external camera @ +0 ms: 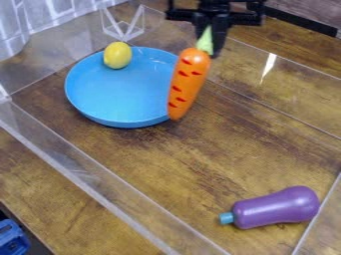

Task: Move the carrot to the left side

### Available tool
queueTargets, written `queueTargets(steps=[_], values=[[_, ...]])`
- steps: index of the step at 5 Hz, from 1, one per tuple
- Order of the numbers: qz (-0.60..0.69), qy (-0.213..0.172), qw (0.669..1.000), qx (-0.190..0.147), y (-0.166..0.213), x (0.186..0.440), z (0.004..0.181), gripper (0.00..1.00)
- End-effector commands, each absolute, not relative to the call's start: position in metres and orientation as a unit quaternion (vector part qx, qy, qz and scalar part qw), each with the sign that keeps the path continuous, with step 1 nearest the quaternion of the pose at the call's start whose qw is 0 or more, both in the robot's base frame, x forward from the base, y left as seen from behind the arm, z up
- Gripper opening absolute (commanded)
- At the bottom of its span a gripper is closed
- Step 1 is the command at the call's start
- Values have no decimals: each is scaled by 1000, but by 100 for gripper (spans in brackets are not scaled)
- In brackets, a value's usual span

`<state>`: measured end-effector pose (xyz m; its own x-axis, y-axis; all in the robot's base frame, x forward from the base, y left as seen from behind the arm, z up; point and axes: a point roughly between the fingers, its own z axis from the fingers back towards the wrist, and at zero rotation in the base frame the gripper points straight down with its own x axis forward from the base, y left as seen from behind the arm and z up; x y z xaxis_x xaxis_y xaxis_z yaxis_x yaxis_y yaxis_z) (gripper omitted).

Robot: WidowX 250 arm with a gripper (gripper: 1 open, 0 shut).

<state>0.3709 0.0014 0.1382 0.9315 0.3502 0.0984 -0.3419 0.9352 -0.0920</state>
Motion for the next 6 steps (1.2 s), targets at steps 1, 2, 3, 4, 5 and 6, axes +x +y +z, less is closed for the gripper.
queueTargets(steps=[1,2,3,4,5,6], values=[[151,-96,983,-35,31,359,162,0],[165,-105,980,-26,46,358,163,0],[177,-109,978,-11,51,362,155,0],[180,-113,977,1,51,365,157,0],[183,-115,976,9,50,369,159,0],[179,-117,977,17,50,371,156,0]])
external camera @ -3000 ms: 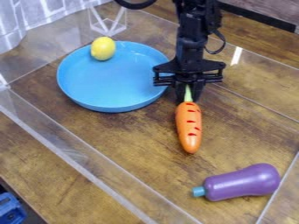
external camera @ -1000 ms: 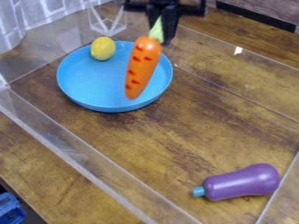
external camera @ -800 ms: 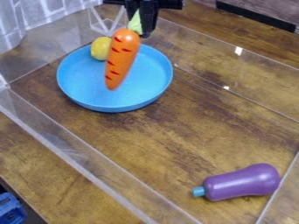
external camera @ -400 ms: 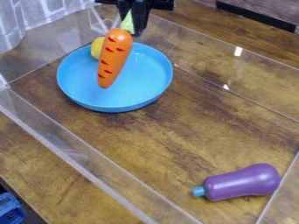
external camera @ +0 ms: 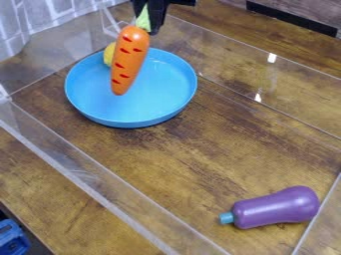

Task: Move the carrot to the left side

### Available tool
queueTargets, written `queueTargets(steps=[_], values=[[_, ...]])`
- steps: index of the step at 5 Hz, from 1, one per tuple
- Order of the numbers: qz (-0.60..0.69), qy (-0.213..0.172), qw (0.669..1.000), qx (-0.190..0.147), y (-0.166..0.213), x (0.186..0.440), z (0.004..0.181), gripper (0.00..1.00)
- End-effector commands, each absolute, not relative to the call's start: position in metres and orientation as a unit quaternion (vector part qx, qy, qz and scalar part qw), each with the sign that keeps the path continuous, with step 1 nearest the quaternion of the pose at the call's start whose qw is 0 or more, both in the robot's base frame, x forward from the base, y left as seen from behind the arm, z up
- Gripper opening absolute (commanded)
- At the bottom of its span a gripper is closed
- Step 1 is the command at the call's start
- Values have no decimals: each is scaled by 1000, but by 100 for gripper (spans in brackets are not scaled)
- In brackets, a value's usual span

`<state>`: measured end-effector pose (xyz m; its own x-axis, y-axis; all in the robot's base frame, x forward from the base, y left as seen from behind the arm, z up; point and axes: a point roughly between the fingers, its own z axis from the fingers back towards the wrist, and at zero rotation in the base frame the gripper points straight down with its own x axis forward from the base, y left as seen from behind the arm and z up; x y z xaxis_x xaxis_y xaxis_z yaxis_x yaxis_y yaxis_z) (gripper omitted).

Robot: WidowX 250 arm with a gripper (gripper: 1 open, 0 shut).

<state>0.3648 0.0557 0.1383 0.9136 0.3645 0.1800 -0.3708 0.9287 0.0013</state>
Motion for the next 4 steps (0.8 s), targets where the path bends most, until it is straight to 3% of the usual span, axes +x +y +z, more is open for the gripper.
queueTargets(steps=[1,3,4], values=[[173,-120,977,25,51,373,153,0],[184,-122,974,46,47,380,142,0],[186,-132,972,51,62,388,140,0]])
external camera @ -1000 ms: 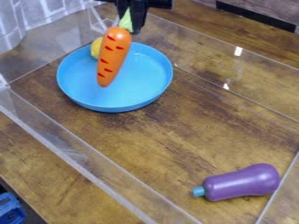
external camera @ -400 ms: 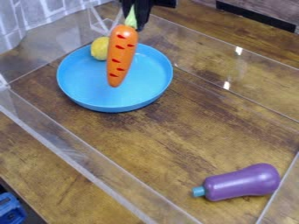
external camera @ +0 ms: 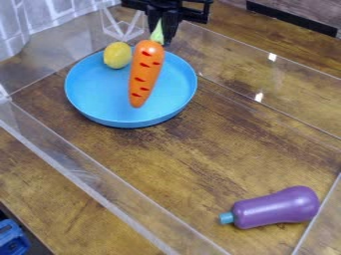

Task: Move the carrot to the left side

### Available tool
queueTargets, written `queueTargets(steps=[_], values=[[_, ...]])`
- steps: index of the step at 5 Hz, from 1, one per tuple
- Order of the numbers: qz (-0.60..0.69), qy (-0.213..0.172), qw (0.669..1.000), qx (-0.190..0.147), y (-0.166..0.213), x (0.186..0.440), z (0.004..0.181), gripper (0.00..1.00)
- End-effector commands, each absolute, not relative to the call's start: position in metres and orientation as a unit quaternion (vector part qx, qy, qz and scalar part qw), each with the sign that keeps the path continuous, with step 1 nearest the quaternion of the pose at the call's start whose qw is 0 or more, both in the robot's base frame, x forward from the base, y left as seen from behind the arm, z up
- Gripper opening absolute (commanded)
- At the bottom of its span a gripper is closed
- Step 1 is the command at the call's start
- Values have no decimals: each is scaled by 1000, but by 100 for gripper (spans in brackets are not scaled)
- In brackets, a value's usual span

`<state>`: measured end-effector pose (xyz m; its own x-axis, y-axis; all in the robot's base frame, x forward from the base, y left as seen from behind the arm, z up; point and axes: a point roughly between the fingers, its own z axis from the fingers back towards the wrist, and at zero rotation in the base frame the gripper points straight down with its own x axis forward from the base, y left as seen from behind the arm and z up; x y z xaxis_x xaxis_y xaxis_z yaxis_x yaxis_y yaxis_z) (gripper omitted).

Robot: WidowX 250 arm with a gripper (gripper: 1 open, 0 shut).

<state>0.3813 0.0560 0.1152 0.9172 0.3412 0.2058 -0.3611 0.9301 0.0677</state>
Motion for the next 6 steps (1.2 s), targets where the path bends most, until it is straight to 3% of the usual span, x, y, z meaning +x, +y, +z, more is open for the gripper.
queueTargets(steps=[1,2,3,4,6], values=[[189,-144,970,58,77,395,140,0],[174,-159,970,60,95,402,156,0],[162,-177,969,59,111,410,156,0],[154,-178,970,61,132,414,159,100],[142,-178,972,60,154,410,148,100]])
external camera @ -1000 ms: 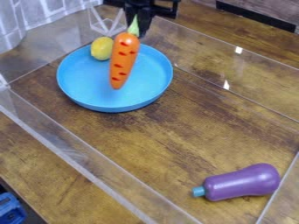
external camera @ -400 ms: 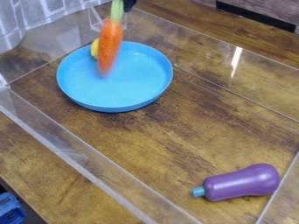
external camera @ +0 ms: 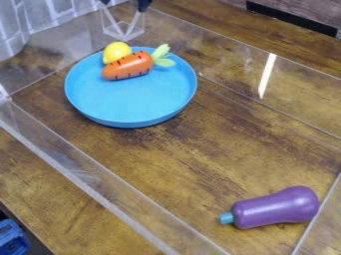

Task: Move the carrot to the left side

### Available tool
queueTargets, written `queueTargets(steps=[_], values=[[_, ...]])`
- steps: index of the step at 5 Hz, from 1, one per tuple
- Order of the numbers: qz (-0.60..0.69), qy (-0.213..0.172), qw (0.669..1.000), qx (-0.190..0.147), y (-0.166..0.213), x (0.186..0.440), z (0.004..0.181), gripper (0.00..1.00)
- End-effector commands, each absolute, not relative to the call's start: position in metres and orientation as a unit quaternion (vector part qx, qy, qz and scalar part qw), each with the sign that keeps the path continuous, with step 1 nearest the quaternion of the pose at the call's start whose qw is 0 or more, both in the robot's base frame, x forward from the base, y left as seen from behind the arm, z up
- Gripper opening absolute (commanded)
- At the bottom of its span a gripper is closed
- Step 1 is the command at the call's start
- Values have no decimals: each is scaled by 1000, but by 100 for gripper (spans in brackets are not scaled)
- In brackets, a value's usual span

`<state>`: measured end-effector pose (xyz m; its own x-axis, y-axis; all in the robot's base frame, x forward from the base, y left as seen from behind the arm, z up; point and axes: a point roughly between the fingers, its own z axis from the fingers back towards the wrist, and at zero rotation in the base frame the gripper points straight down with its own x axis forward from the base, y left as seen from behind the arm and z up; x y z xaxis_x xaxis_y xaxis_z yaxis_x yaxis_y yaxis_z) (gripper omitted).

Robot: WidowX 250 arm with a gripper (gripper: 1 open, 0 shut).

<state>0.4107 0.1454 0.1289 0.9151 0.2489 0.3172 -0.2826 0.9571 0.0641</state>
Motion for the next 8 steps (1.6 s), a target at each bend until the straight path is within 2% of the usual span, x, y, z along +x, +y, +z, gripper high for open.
queueTargets(steps=[1,2,3,6,7,8], values=[[131,-176,974,62,155,413,123,100],[110,-174,977,60,153,417,100,100],[97,-168,979,59,150,420,84,100],[78,-153,984,55,153,425,53,100],[78,-156,983,55,159,425,59,0],[85,-164,981,55,165,425,76,0]])
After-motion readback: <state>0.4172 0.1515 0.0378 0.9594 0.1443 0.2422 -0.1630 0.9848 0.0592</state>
